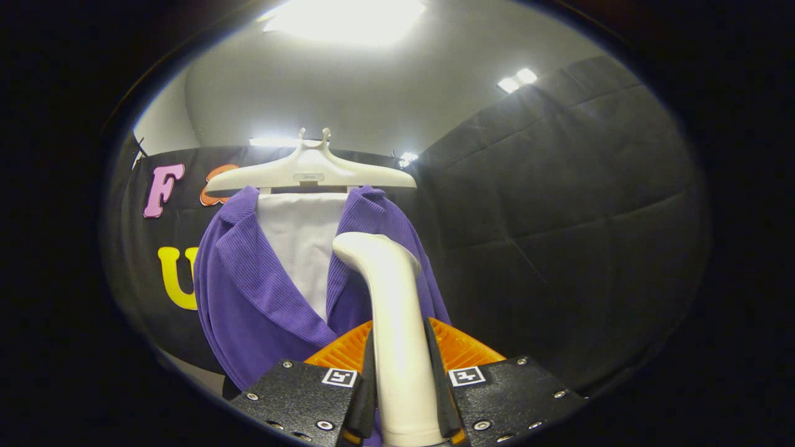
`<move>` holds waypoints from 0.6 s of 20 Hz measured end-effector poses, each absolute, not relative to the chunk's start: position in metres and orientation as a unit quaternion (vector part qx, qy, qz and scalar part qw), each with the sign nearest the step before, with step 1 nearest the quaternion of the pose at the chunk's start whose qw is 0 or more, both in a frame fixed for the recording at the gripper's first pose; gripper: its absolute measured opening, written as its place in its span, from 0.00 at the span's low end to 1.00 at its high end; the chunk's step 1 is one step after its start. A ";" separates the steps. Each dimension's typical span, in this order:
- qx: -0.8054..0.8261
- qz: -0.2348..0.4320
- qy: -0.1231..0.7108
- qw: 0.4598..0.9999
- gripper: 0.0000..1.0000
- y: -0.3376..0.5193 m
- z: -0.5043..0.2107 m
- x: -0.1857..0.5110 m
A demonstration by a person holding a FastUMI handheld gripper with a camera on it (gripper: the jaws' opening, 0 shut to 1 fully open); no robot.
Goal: Iron the clothes twice with a garment steamer, once on the left side and once on the right side.
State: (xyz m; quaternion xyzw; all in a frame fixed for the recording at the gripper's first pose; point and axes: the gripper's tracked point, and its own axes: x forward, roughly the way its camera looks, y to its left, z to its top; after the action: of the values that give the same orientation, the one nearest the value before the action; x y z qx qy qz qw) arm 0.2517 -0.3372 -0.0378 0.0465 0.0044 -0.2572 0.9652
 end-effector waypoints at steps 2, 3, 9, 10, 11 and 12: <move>0.040 -0.258 0.014 0.965 0.39 -0.337 -0.047 0.254; 0.044 -0.256 0.014 0.965 0.39 -0.337 -0.049 0.252; 0.049 -0.262 0.040 0.963 0.39 -0.337 -0.085 0.240; 0.046 -0.263 0.051 0.962 0.39 -0.336 -0.095 0.237; 0.044 -0.265 0.060 0.961 0.39 -0.336 -0.104 0.232; 0.043 -0.267 0.067 0.960 0.39 -0.336 -0.112 0.228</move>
State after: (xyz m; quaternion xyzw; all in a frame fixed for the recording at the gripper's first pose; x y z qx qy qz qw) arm 0.2278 -0.3359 -0.1118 0.0426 0.0673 -0.2671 0.9604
